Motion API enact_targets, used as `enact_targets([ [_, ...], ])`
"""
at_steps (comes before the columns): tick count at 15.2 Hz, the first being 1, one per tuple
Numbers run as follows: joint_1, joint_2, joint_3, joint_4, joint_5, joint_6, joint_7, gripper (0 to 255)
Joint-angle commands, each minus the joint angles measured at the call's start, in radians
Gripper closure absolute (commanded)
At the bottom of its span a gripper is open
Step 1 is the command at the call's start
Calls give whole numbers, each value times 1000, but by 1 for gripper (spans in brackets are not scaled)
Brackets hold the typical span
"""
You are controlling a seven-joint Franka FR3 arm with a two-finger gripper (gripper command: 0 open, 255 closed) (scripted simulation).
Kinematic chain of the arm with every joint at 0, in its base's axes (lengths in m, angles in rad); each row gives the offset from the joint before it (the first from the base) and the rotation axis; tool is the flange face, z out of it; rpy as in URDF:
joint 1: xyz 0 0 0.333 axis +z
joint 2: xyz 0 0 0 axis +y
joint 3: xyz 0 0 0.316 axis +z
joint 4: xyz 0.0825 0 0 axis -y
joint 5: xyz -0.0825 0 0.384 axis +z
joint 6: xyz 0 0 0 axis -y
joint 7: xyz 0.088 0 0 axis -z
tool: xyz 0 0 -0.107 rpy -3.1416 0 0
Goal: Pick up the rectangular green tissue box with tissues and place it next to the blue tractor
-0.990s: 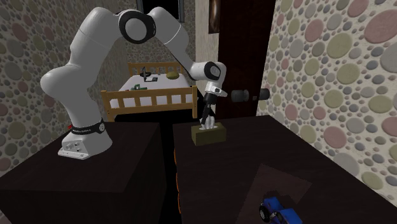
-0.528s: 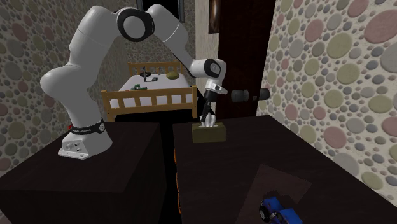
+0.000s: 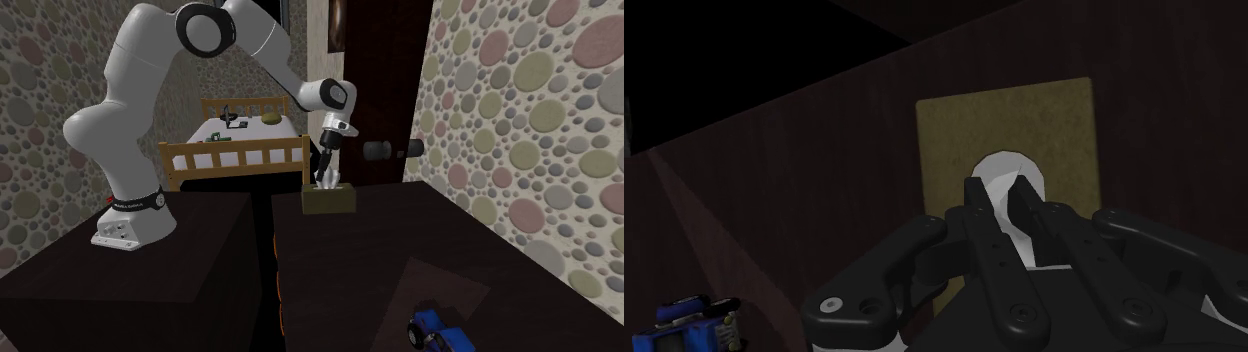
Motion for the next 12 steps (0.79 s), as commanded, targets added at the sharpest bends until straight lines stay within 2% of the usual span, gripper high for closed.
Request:
enact_targets([
  [1, -1, -15, 3, 4, 5, -18, -7, 255],
  [12, -4, -90, 14, 42, 28, -120, -46, 255],
])
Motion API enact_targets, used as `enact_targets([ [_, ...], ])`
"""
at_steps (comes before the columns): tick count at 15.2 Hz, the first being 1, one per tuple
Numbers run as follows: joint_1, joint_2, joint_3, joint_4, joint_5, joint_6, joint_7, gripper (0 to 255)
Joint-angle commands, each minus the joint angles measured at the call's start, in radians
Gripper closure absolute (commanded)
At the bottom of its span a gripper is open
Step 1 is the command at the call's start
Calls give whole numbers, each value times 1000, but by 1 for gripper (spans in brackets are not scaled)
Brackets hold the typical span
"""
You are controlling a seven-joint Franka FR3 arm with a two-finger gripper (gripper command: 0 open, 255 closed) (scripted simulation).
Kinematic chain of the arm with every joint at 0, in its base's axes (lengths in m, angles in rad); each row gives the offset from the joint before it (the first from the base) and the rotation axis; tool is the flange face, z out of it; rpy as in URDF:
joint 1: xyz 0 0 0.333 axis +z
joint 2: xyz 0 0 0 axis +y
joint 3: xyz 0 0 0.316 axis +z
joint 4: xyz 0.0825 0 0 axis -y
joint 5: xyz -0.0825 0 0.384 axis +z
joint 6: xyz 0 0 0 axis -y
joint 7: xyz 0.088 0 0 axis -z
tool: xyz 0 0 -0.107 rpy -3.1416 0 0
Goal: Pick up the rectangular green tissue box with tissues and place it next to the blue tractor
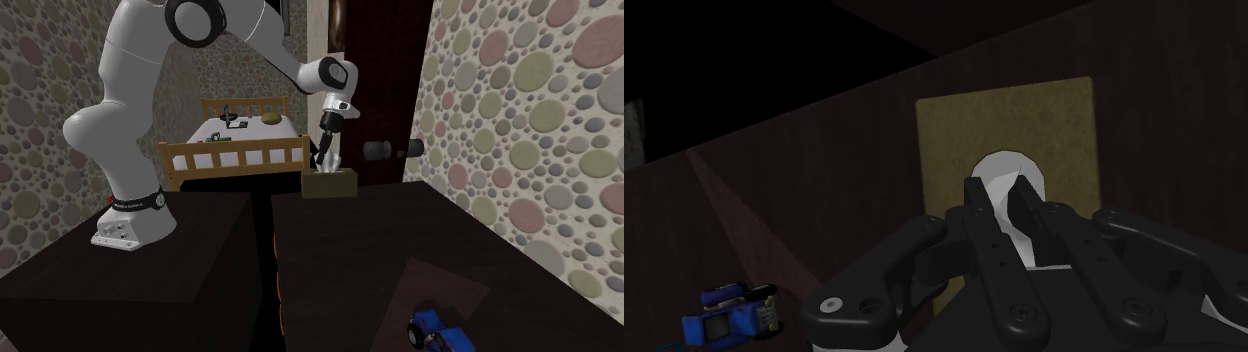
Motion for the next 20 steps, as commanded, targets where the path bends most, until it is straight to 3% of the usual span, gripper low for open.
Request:
enact_targets([
  [1, 1, -11, 2, 12, 4, -22, -7, 255],
  [20, 9, -86, 11, 146, 23, -216, -74, 255],
])
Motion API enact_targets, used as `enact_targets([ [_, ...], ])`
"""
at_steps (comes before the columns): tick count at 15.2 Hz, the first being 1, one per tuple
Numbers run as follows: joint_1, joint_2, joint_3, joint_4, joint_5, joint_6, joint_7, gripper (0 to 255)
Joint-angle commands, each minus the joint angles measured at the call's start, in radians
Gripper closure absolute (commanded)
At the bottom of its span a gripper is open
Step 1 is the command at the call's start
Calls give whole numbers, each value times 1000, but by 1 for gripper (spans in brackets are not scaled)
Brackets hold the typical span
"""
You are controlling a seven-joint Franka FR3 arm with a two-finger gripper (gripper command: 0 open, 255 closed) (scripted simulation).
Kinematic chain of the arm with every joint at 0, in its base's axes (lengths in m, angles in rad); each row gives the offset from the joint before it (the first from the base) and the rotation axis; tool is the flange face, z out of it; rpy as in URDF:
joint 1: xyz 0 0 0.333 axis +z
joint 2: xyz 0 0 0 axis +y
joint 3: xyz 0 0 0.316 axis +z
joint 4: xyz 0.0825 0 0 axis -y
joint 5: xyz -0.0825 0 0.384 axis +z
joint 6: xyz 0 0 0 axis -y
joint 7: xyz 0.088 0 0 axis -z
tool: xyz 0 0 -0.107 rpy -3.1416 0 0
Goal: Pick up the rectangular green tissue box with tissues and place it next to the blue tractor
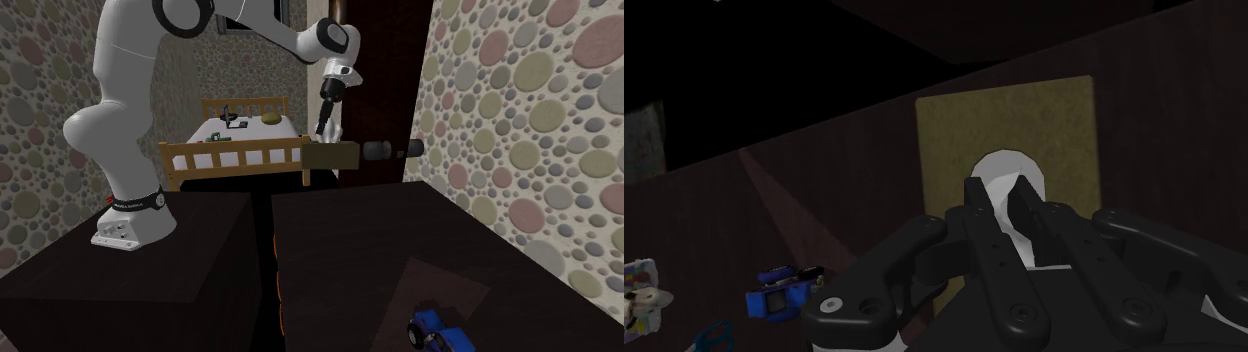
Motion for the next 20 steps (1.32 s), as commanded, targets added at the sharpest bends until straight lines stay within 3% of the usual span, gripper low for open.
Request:
enact_targets([
  [1, -13, -3, -7, 5, -7, -1, -22, 255],
  [11, -148, 4, -85, 15, -75, 70, -217, 255],
  [20, -253, 95, -154, 149, -132, 106, -394, 255],
])
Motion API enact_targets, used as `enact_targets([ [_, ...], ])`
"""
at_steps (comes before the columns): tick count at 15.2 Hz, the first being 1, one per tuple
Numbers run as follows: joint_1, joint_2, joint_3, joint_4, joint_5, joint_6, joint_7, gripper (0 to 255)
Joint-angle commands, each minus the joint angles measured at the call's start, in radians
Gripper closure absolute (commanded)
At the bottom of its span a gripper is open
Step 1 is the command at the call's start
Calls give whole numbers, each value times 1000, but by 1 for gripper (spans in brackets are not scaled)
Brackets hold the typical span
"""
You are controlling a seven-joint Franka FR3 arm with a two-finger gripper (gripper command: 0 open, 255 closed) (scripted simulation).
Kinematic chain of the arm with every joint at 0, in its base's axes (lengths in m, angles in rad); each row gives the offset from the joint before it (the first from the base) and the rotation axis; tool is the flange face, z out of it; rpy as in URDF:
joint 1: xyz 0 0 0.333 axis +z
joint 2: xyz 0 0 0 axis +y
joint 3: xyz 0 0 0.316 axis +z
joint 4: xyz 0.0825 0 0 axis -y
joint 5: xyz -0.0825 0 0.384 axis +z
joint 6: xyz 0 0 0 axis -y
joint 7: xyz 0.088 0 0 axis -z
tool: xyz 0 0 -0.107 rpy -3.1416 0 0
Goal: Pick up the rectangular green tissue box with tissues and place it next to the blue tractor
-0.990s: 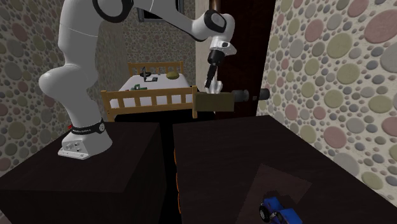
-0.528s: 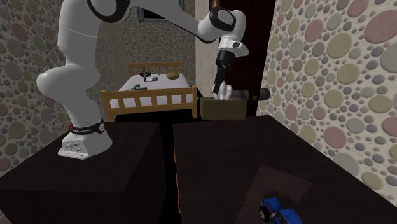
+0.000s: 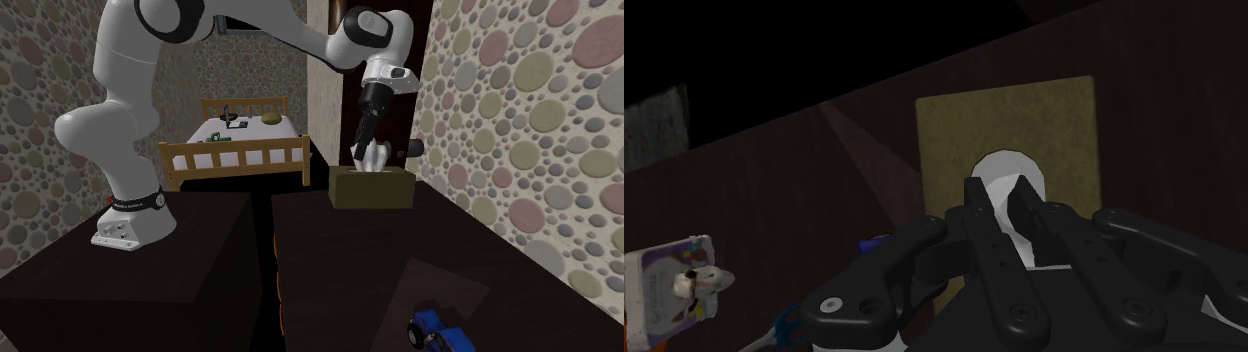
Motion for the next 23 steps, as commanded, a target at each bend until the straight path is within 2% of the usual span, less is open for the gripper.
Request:
enact_targets([
  [1, -21, 36, -16, 60, -13, -2, -46, 255],
  [6, -72, 135, -51, 213, -36, -7, -152, 255],
  [9, -101, 224, -73, 356, -48, -27, -227, 255],
  [23, -118, 246, -70, 212, -53, 119, -149, 255],
])
